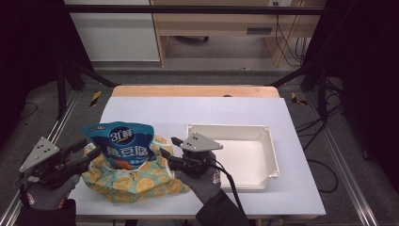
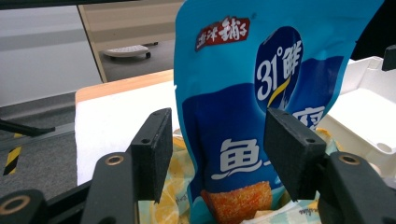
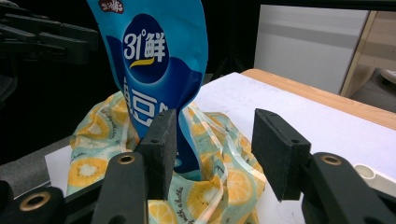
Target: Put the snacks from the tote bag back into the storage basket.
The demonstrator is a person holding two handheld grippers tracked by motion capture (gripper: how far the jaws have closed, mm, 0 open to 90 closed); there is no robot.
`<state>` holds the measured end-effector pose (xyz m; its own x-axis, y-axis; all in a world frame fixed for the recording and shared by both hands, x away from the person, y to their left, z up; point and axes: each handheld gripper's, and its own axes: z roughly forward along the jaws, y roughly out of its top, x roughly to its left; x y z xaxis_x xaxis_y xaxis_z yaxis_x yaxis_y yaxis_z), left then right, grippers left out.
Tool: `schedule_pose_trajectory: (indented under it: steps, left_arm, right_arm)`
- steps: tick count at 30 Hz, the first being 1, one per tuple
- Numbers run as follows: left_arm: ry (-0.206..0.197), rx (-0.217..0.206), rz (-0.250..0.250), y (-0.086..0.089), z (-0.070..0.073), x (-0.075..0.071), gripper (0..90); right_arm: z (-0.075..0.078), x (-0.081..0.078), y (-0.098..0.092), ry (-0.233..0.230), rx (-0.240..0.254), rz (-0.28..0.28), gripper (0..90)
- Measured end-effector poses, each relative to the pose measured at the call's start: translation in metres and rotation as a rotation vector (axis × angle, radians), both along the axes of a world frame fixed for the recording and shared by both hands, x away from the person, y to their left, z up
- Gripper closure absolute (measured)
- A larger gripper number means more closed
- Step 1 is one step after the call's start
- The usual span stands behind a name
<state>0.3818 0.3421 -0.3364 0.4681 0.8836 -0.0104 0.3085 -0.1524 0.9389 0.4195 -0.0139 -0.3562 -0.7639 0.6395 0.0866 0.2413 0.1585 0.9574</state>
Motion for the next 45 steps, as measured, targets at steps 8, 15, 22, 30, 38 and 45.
schedule_pose_trajectory:
  steps: [8, 15, 22, 30, 38, 45]
  left_arm:
    - [-0.012, -0.003, 0.016, 0.001, 0.007, 0.005, 42.3]
    - [-0.015, -0.020, 0.016, 0.003, 0.009, 0.009, 42.7]
    - [-0.015, -0.024, 0.018, 0.001, 0.012, 0.014, 46.0]
    - [-0.014, -0.035, 0.028, 0.001, 0.013, 0.022, 56.8]
    - [-0.005, -0.038, 0.018, 0.001, 0.010, 0.025, 66.4]
    - [0.001, -0.043, 0.011, 0.002, 0.008, 0.026, 72.9]
  right_arm:
    - [0.007, 0.003, 0.005, -0.007, 0.003, 0.004, 50.1]
    - [0.012, 0.006, 0.014, -0.016, -0.006, 0.012, 51.7]
    - [0.013, 0.011, 0.024, -0.016, -0.013, 0.012, 53.9]
    - [0.014, 0.019, 0.030, -0.013, -0.011, -0.002, 57.2]
    - [0.015, 0.027, 0.038, -0.008, -0.017, 0.003, 63.8]
    - [0.017, 0.032, 0.051, -0.002, -0.039, 0.017, 71.3]
